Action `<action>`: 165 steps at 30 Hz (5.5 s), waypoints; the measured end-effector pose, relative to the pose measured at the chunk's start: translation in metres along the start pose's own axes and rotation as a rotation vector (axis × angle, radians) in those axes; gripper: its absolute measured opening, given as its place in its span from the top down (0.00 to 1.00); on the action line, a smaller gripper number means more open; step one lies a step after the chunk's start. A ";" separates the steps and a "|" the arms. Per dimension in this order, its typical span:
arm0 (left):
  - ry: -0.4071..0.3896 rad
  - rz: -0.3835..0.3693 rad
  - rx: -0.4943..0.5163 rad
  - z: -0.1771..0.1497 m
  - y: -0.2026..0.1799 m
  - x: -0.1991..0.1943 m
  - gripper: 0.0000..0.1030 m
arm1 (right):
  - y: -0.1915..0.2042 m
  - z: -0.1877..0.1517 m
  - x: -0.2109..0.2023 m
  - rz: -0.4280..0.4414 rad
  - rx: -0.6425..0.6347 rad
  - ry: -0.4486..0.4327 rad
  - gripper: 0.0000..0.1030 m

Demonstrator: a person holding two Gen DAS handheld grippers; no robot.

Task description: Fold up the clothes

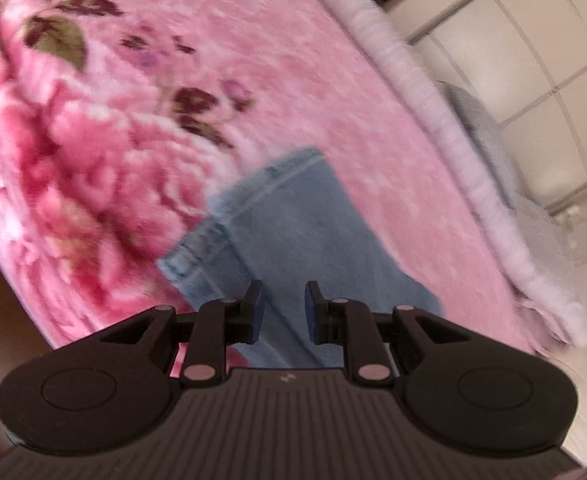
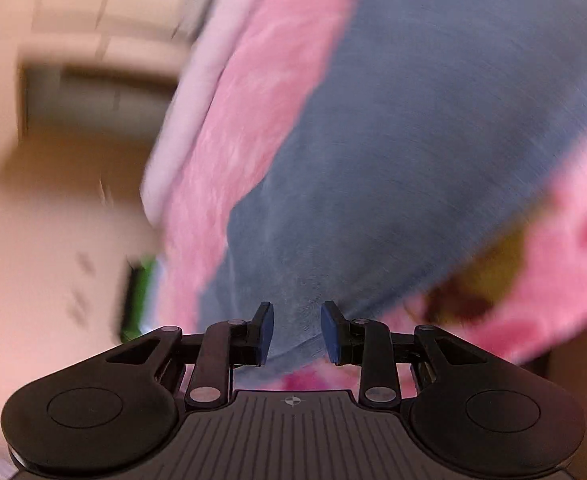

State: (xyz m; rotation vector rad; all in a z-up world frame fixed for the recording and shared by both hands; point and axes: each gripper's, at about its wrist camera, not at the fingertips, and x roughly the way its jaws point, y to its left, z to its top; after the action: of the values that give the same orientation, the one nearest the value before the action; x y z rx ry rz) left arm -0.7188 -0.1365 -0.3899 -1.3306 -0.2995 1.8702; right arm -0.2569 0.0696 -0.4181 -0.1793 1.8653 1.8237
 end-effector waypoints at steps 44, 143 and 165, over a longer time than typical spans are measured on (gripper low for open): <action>-0.052 0.028 0.188 -0.026 0.010 -0.019 0.98 | 0.010 -0.016 0.002 -0.190 -0.052 -0.066 1.00; 0.263 -0.245 1.052 -0.242 -0.273 0.081 0.93 | -0.141 0.213 -0.316 -0.199 0.076 -0.868 0.93; 0.312 -0.279 1.157 -0.263 -0.297 0.100 0.92 | -0.069 0.184 -0.265 -0.751 -0.330 -0.773 0.74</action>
State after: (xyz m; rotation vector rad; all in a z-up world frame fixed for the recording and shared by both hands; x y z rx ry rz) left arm -0.3622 0.0632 -0.3909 -0.6715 0.6491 1.1879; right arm 0.0501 0.1723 -0.3529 -0.2118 0.7968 1.3546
